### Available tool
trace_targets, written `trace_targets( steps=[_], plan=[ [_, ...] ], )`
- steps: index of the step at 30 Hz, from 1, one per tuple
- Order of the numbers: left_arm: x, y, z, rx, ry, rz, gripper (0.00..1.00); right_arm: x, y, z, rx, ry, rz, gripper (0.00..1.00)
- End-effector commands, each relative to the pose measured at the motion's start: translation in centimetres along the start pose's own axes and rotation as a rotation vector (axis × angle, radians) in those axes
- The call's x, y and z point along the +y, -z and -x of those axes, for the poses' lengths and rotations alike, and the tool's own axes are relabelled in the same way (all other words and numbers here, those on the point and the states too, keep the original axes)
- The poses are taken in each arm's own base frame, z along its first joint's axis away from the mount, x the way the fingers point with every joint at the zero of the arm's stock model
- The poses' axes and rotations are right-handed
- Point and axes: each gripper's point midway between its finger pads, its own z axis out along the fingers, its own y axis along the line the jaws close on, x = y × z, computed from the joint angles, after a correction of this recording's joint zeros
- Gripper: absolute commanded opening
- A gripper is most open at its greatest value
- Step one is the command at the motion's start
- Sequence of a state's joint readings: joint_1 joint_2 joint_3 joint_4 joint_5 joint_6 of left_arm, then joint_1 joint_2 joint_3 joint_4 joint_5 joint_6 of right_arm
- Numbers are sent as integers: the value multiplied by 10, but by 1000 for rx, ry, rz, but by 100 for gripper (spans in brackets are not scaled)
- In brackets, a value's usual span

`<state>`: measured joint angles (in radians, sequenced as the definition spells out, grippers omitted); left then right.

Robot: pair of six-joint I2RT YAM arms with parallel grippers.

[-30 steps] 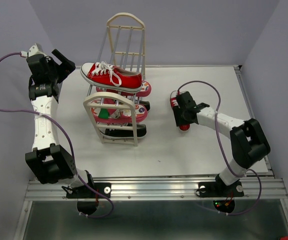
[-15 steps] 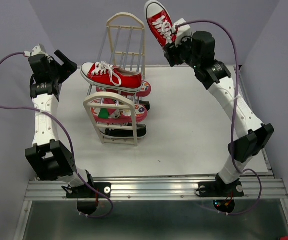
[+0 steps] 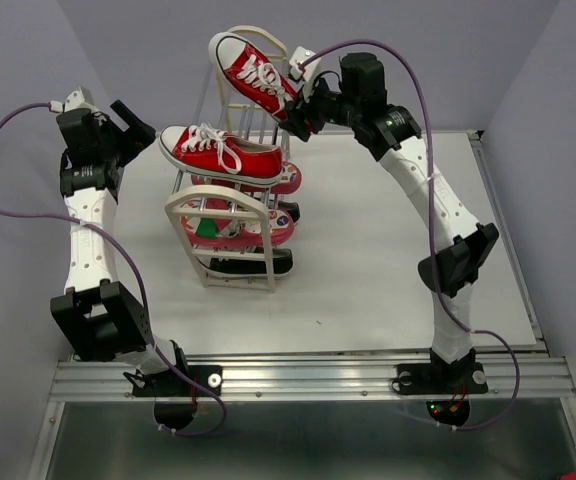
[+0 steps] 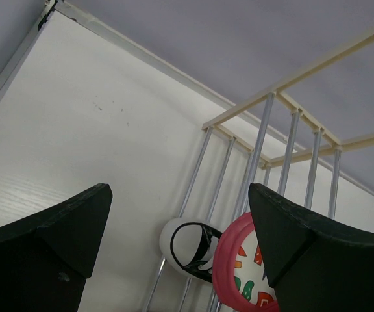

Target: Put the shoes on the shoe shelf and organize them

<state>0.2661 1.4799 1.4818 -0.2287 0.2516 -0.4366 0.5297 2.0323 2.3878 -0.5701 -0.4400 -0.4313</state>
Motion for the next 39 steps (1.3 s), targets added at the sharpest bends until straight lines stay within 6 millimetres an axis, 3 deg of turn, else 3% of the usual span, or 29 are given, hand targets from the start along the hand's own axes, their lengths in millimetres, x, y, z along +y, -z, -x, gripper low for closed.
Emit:
trace_targets(
  steps=[1,5,8,13,15,20,23,34,37,39],
  plan=[
    [-17,18,22,-74,-40,-55,99,20,29,106,-269,171,24,5],
    [-16,18,20,-71,-41,-55,99,29,24,102,-244,183,34,8],
    [-17,19,21,-73,-45,-57,99,25,26,99,-224,183,11,13],
    [-19,21,24,-82,-49,-63,99,25,29,113,-258,191,-6,19],
    [-19,21,22,-78,-51,-65,99,29,27,123,-284,196,-17,27],
    [-18,22,20,-75,-55,-63,99,9,33,141,-335,227,-121,30],
    [-18,24,20,-79,-59,-63,99,18,33,149,-362,235,-91,34],
    [-17,27,20,-81,-61,-55,99,33,-1,119,-289,211,-45,42],
    [-17,27,21,-84,-63,-53,99,31,-5,112,-272,206,-52,54],
    [-16,27,20,-82,-60,-51,99,30,-5,112,-271,204,-58,55]
  ],
)
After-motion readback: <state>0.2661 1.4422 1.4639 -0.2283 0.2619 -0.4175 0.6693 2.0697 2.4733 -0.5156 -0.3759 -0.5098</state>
